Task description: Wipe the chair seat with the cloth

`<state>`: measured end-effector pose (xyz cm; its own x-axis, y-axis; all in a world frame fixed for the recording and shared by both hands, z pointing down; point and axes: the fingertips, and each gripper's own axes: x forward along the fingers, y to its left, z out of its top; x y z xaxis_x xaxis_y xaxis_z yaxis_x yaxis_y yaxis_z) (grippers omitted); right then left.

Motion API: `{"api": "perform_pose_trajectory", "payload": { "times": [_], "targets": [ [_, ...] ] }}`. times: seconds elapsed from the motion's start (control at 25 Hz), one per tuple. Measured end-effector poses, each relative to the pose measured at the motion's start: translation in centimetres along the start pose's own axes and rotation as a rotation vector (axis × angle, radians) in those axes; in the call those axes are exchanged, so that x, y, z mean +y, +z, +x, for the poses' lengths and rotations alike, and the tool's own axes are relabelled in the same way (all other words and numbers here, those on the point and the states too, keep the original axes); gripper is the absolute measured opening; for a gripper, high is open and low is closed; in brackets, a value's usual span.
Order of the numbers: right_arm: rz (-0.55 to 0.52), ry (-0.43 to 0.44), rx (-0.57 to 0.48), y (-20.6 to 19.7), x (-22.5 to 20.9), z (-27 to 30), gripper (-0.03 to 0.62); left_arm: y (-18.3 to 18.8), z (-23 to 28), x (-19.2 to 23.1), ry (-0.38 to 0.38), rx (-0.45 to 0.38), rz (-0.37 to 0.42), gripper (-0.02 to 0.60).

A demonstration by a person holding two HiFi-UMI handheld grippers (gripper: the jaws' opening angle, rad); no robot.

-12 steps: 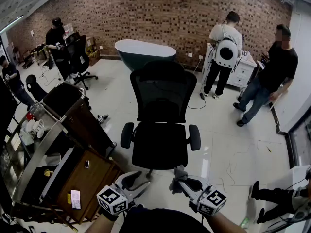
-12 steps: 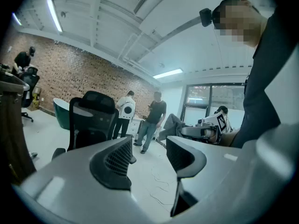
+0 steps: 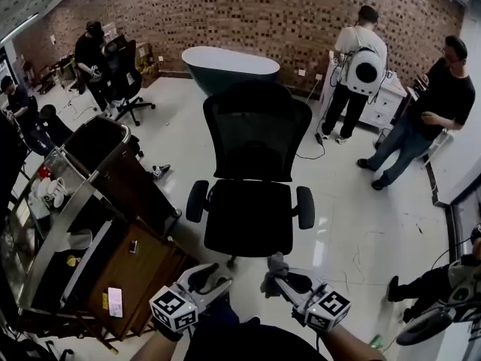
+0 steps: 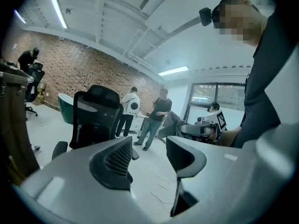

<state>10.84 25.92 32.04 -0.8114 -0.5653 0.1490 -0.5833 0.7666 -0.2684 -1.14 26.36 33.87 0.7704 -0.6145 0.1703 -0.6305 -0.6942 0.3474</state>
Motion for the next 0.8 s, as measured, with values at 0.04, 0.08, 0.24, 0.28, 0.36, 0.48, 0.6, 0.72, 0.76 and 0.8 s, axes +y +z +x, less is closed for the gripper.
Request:
{"api": "perform_pose_trajectory", "payload": {
  "times": [0.04, 0.08, 0.24, 0.28, 0.36, 0.48, 0.6, 0.72, 0.76, 0.8],
  "targets": [
    [0.003, 0.001, 0.004, 0.0, -0.3, 0.6, 0.040, 0.2, 0.3, 0.6, -0.001, 0.001, -0.002, 0.252],
    [0.005, 0.002, 0.008, -0.1, -0.7, 1.3, 0.040, 0.4, 0.6, 1.3, -0.002, 0.003, -0.004, 0.252],
    [0.012, 0.001, 0.014, 0.4, -2.3, 4.8, 0.040, 1.2, 2.0, 4.9, -0.016, 0.010, -0.016, 0.252],
    [0.017, -0.002, 0.005, 0.8, -2.9, 5.8, 0.040, 1.6, 2.5, 5.9, -0.023, 0.011, -0.021, 0.252],
    [0.028, -0.009, -0.014, 2.0, -4.2, 7.7, 0.040, 2.3, 3.8, 8.0, -0.045, 0.011, -0.027, 0.252],
    [0.048, -0.034, -0.015, 3.4, -6.3, 10.8, 0.040, 3.9, 5.5, 11.1, -0.081, 0.019, -0.034, 0.252],
    [0.035, -0.064, 0.012, 4.8, -8.4, 14.0, 0.040, 6.3, 7.2, 14.2, -0.111, 0.039, -0.037, 0.252],
    [0.029, -0.097, 0.000, 6.5, -10.3, 17.0, 0.040, 8.4, 8.5, 16.9, -0.151, 0.056, -0.020, 0.252],
    [0.035, -0.106, -0.012, 6.9, -10.8, 18.0, 0.040, 8.7, 8.8, 17.9, -0.161, 0.062, -0.014, 0.252],
    [0.045, -0.113, -0.028, 7.3, -11.2, 19.0, 0.040, 8.7, 9.0, 18.9, -0.170, 0.068, -0.009, 0.252]
  ]
}}
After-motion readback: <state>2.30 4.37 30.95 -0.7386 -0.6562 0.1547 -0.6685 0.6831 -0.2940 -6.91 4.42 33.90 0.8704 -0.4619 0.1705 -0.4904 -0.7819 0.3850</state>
